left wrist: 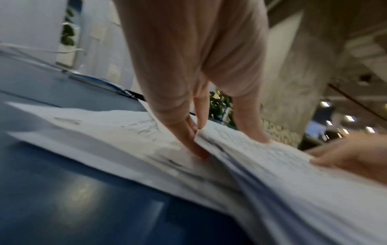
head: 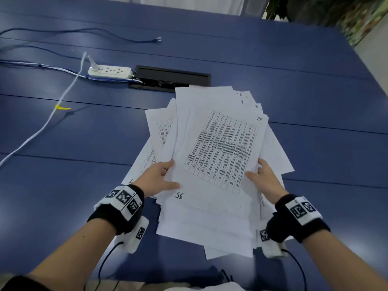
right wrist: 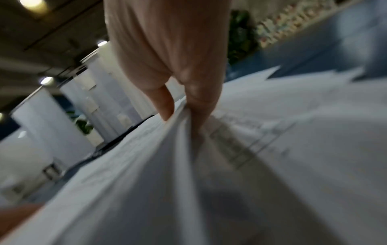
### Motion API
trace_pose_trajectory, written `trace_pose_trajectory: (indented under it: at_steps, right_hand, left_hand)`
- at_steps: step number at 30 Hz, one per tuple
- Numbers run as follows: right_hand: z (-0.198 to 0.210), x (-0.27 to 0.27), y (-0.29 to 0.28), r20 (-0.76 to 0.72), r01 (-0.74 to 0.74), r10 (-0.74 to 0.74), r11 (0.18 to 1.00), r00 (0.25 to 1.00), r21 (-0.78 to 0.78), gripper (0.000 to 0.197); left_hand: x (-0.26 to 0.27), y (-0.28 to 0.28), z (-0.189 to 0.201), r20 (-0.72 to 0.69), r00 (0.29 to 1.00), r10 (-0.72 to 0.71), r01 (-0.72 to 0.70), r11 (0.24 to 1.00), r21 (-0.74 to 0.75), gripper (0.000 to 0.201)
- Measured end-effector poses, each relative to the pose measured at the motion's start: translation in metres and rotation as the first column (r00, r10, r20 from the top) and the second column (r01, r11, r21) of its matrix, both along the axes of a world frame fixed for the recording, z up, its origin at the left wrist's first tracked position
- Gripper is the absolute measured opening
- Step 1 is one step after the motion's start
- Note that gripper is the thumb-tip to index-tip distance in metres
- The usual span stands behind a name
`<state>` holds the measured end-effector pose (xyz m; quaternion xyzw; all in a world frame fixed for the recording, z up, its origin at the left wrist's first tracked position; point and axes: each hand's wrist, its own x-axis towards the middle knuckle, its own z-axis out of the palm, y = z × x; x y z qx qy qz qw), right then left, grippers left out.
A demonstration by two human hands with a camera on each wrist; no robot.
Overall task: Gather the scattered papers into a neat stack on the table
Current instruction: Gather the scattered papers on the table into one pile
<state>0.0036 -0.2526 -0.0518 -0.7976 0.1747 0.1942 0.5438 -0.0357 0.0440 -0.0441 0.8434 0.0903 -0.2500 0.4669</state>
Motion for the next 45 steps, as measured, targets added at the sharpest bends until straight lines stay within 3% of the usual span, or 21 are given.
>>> trace_pose_trajectory:
  at_steps: [3, 9, 14, 19, 24, 31, 34, 37, 40, 42, 45]
  right_hand:
    - [0.0, -0.001, 0.011, 0.014, 0.056, -0.059, 0.986, 0.998, 0.154, 0.062]
    - [0.004, -0.001, 0.013, 0.027, 0.181, -0.192, 0.958, 0.981, 0.224, 0.063]
    - [0.004, 0.006, 0.012, -0.003, 0.216, -0.22, 0.954, 0.975, 0.206, 0.056]
    - [0.004, 0.009, 0.011, 0.003, 0.208, -0.213, 0.959, 0.977, 0.191, 0.06]
    - [0.004, 0.015, 0.005, -0.014, 0.136, -0.137, 0.961, 0.99, 0.239, 0.058]
    - [0.014, 0.017, 0.005, 0.022, -0.039, 0.036, 0.988, 0.999, 0.152, 0.065]
    - [0.008, 0.02, -0.004, -0.034, -0.025, 0.03, 0.988, 0.999, 0.151, 0.067]
    - [0.011, 0.028, -0.01, -0.064, -0.038, 0.046, 0.99, 0.997, 0.134, 0.061]
    - [0.011, 0.04, -0.006, 0.04, -0.041, 0.042, 0.999, 0.998, -0.022, 0.049]
    - [0.01, 0.046, -0.001, 0.109, -0.085, 0.104, 0.982, 0.989, -0.166, 0.044]
    - [0.012, 0.047, 0.001, 0.099, -0.169, 0.2, 0.952, 0.975, -0.257, 0.038]
  left_hand:
    - [-0.008, 0.0, 0.008, -0.067, 0.988, -0.138, 0.141, 0.989, 0.041, 0.108]
    - [-0.037, -0.006, 0.009, -0.114, 0.905, -0.411, 0.423, 0.898, 0.118, 0.146]
    - [-0.047, -0.012, -0.001, -0.045, 0.856, -0.515, 0.514, 0.838, 0.184, 0.155]
    - [-0.056, -0.02, -0.013, -0.007, 0.818, -0.575, 0.534, 0.754, 0.383, 0.152]
    - [-0.05, -0.022, -0.008, 0.086, 0.863, -0.497, 0.428, 0.813, 0.395, 0.124]
    - [-0.023, -0.019, 0.003, 0.166, 0.941, -0.296, 0.231, 0.917, 0.326, 0.081]
    - [-0.019, -0.017, 0.004, 0.146, 0.954, -0.261, 0.209, 0.931, 0.299, 0.074]
    - [-0.017, -0.012, 0.008, 0.033, 0.951, -0.308, 0.293, 0.927, 0.233, 0.075]
    - [-0.004, -0.007, 0.016, -0.068, 0.948, -0.309, 0.317, 0.932, 0.178, 0.084]
    - [0.01, -0.007, 0.017, -0.048, 0.978, -0.204, 0.209, 0.967, 0.145, 0.083]
    - [0.027, -0.012, 0.015, 0.001, 0.999, -0.049, 0.048, 0.987, 0.156, 0.071]
